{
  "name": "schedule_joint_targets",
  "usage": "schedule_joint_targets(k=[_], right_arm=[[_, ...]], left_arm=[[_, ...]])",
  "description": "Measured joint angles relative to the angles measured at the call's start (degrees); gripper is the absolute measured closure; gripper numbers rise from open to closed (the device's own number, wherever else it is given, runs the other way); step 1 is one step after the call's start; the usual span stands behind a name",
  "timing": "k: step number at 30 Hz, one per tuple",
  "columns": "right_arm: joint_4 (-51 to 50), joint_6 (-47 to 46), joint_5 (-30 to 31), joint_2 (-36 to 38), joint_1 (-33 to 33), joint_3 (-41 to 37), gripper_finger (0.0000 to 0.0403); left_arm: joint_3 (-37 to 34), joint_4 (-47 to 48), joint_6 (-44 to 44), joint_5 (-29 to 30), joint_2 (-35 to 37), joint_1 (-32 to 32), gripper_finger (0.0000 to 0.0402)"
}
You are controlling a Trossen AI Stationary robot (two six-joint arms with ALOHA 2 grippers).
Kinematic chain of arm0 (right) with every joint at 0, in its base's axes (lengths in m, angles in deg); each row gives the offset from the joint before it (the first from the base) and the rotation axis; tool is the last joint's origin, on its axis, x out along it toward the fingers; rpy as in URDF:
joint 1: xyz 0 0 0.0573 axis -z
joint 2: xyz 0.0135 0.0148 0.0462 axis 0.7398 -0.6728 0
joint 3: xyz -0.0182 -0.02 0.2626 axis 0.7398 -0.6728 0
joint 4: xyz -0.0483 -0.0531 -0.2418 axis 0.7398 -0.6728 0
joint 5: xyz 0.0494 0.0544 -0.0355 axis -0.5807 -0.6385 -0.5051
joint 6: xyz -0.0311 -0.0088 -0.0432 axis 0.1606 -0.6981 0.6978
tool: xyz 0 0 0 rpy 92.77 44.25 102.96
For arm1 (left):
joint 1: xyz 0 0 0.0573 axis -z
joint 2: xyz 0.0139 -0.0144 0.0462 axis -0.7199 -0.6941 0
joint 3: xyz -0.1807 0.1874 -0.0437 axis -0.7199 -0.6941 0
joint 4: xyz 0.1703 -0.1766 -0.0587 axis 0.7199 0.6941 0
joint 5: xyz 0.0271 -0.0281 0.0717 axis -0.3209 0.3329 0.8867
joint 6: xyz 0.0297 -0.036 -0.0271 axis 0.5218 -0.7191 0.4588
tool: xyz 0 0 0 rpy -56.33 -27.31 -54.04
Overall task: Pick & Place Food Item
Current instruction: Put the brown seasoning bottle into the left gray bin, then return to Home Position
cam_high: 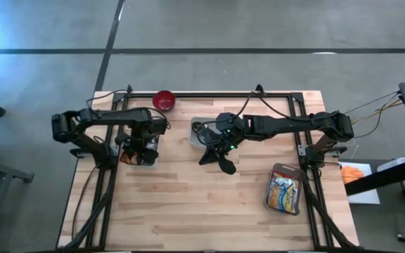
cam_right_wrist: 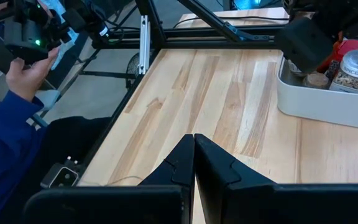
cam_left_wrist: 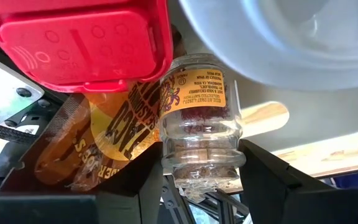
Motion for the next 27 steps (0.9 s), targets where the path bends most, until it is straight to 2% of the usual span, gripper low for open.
schedule_joint_targets(k=[9,18,27], right_arm=[[-0.02,0.00,0.01,0.00,0.00,0.00,0.0394],[0.00,-0.02,0.02,0.00,0.00,0.00,0.0394],[-0.01,0.00,0.02,0.00,0.01,0.00,0.0394]], left_arm=[[0.00,0.00,-0.02,0.00,0.00,0.02,0.0231],[0.07,-0.02,-0.23,1.56,0.00,0.07,0.0149],[0.09,0.14,-0.20,2.57,0.00,0.04,0.0136]])
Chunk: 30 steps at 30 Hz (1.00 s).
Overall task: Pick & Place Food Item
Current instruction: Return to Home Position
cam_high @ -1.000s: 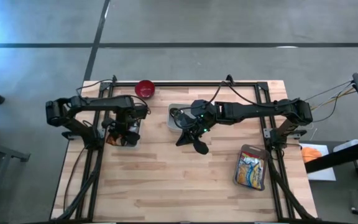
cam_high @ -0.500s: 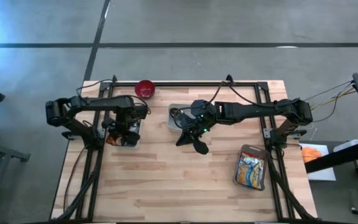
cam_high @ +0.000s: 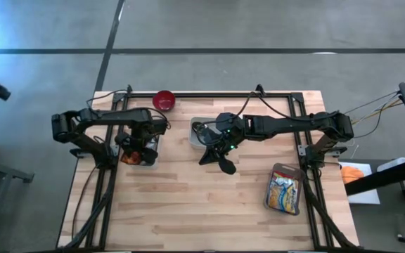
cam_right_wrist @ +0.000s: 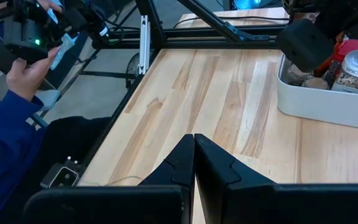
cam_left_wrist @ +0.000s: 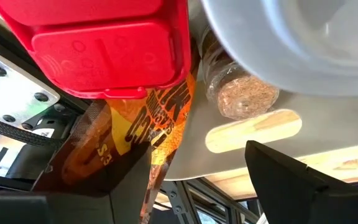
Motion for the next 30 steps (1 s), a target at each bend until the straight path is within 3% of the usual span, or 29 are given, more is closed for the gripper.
schedule_joint_targets(k=[12,20,30], right_arm=[[-0.01,-0.01,-0.01,0.00,-0.02,0.00,0.0394],[0.00,0.00,0.00,0.00,0.00,0.00,0.0394],[0.01,-0.01,0.00,0.00,0.01,0.00,0.0394]], left_arm=[[-0.04,0.16,1.51,1.14,4.08,0.00,0.0135],[-0.04,-4.98,-0.14,7.51,17.44,0.00,0.0135],[-0.04,-18.43,-3.20,8.18,32.71,0.00,0.0140]])
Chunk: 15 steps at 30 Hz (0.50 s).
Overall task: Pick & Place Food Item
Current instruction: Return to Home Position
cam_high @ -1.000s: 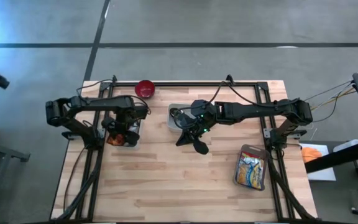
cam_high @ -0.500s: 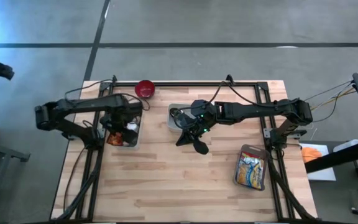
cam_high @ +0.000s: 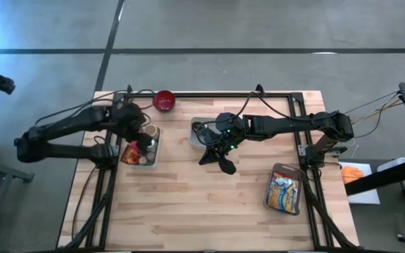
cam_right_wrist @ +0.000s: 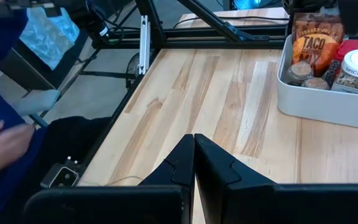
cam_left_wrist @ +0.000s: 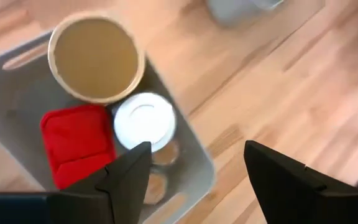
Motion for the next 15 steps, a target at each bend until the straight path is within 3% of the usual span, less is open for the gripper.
schedule_joint_targets(k=[4,13,15], right_arm=[[0.00,-0.01,-0.02,0.00,-0.02,0.00,0.0394],[0.00,0.01,-0.02,0.00,-0.02,0.00,0.0394],[0.02,-0.01,-0.01,0.00,-0.01,0.00,0.0394]], left_arm=[[0.00,-0.98,-1.59,-0.01,3.62,0.00,0.0181],[-0.09,-8.78,0.83,-0.02,9.56,1.70,0.0379],[-0.09,-12.59,2.43,-0.01,10.46,2.49,0.0392]])
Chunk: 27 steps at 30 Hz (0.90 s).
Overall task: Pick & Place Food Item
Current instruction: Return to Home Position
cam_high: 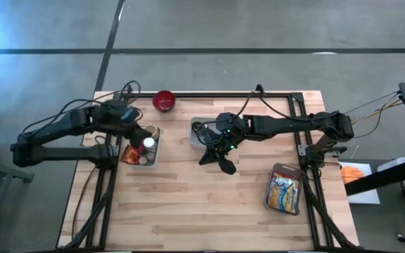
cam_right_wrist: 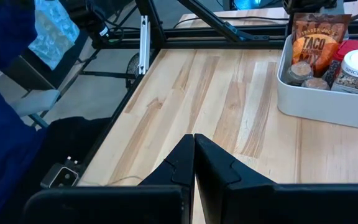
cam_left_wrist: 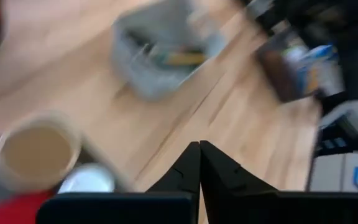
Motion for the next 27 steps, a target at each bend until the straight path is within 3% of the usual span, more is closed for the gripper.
schedule_joint_targets(k=[9,15,20,27], right_arm=[[1.72,-1.35,0.31,0.00,-0.01,0.00,0.0394],[-0.53,-9.72,2.50,3.07,3.24,-1.37,0.0394],[1.01,-9.06,2.70,12.73,5.87,-9.16,0.0394],[13.76,-8.87,3.12,35.62,7.34,-27.51,0.0394]], left_arm=[[0.00,-15.85,12.78,-0.04,1.44,4.40,0.0378],[-0.53,-15.38,13.92,-0.92,1.92,6.59,0.0377],[-3.69,-21.04,20.34,2.41,4.30,11.36,0.0377],[-9.49,-27.04,23.47,4.48,10.01,16.99,0.0377]])
